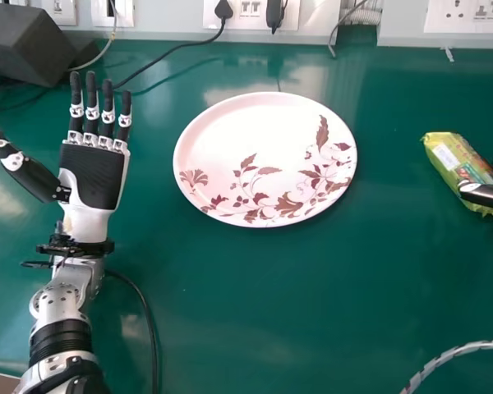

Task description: Pick up biscuit and place it in the plate

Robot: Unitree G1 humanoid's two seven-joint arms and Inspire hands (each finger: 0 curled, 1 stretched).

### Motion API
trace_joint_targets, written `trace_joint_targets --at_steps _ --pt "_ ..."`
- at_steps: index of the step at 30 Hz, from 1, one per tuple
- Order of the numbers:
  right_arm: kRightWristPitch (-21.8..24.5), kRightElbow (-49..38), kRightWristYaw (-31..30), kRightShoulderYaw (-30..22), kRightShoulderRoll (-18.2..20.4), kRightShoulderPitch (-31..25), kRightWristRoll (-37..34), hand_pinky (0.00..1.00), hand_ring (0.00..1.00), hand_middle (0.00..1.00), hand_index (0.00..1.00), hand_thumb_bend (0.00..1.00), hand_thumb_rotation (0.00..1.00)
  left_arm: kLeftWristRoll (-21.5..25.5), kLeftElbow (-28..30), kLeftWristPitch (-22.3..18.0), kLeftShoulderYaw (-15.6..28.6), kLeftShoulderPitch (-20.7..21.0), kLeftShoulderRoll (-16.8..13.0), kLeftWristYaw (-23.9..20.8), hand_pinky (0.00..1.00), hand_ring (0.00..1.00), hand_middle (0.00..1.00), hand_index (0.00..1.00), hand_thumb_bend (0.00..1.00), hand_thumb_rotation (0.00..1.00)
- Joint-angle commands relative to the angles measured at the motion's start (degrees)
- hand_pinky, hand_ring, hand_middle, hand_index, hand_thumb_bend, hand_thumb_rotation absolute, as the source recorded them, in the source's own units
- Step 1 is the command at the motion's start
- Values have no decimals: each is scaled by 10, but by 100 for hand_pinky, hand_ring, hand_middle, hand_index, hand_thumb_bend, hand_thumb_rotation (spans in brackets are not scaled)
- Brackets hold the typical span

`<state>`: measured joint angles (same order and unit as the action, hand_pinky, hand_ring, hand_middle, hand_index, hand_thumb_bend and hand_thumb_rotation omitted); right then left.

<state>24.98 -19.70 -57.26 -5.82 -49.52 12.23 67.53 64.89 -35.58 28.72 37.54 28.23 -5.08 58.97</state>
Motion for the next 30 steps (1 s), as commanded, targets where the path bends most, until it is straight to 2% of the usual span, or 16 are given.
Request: trace_joint_targets --at_steps 1,6,11,13,17,19,21,23,24,28,30 --pt "1 -11 -7 -5 -11 -1 -6 72 88 100 96 59 31 3 -39 18 4 -51 38 -6 99 95 100 100 100 79" --pt "1 -16 -11 -5 -14 1 -7 64 80 100 92 51 18 30 -20 43 9 -56 48 -38 100 95 100 100 100 80" --pt "2 -20 -6 -7 -12 1 -9 61 70 97 87 42 11 59 -9 63 17 -58 58 -70 100 95 100 100 100 80" --pt "3 -22 -7 -9 -12 1 -10 57 51 94 84 45 2 66 -5 70 19 -59 60 -81 99 94 100 100 100 80" --pt "7 -25 -8 -16 -10 0 -15 58 48 97 88 46 0 45 3 42 7 -63 58 -67 99 95 100 100 100 78" --pt "6 -26 -7 -16 -10 -1 -16 60 68 99 89 54 19 31 -4 31 -1 -62 50 -58 99 95 100 100 100 77" --pt "4 -25 -7 -12 -13 -2 -15 65 80 100 91 64 31 17 -13 19 -7 -61 42 -48 96 94 100 100 100 78" --pt "2 -22 -1 -5 -9 -3 -13 70 86 100 92 71 37 4 -27 5 -11 -58 36 -37 97 94 100 100 100 80" --pt "0 -20 7 -1 -4 -4 -14 76 90 100 94 76 45 -2 -32 -3 -13 -57 36 -32 98 95 100 100 100 81" --pt "-5 -13 35 15 6 -6 -7 80 93 100 95 82 54 -13 -38 -17 -14 -56 39 -24 96 94 100 100 100 83" --pt "-2 -1 44 29 9 0 2 81 93 100 95 84 60 -13 -41 -17 -13 -55 41 -25 99 95 100 100 100 83"
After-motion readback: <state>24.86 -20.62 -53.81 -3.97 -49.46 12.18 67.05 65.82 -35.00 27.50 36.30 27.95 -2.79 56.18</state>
